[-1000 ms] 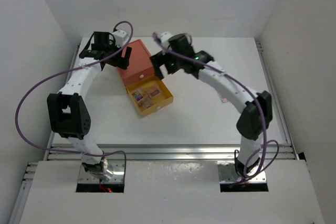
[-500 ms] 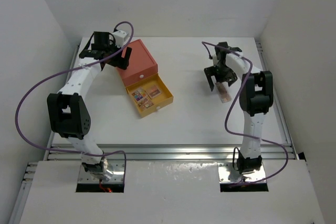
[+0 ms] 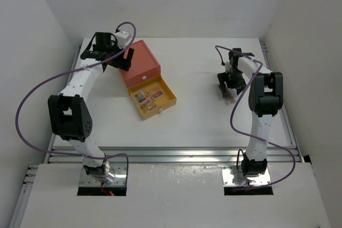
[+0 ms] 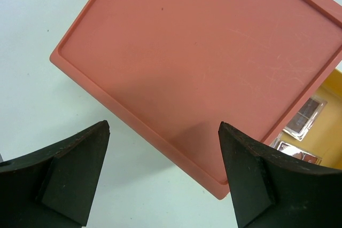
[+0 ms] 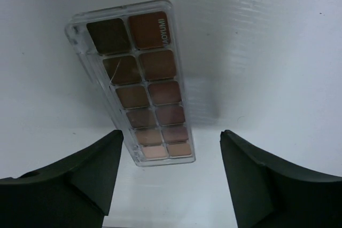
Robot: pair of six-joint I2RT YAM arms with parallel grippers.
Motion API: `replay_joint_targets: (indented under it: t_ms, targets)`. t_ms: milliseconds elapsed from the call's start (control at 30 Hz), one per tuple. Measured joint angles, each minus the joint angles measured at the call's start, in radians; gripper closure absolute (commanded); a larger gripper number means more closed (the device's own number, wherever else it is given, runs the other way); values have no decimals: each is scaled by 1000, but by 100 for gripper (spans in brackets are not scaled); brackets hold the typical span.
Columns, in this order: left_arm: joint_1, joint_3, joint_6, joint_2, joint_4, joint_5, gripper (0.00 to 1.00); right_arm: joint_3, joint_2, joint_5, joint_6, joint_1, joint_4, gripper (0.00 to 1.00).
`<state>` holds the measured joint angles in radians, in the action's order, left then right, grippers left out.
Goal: Organize the makeup
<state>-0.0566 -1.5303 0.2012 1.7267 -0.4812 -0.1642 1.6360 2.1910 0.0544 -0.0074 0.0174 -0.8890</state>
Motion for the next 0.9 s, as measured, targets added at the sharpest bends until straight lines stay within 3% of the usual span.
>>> replay_joint_targets:
  t_ms: [67, 133, 367, 633, 900]
  targets:
    - [1, 0, 0, 0, 0, 0, 11, -2, 0, -12, -4, 0, 2, 34]
    - [2, 0, 0, 0, 0, 0, 11, -3, 0, -29, -12, 2, 3, 34]
    - [6, 0, 1, 0, 0, 0, 11, -23, -9, -55, -29, 6, 20, 26]
    - [6, 0, 4, 0, 0, 0, 11, -151, -90, -97, -56, 35, 102, 22]
    - [6, 0, 4, 0, 0, 0, 11, -156, -92, -121, -90, 52, 113, 19]
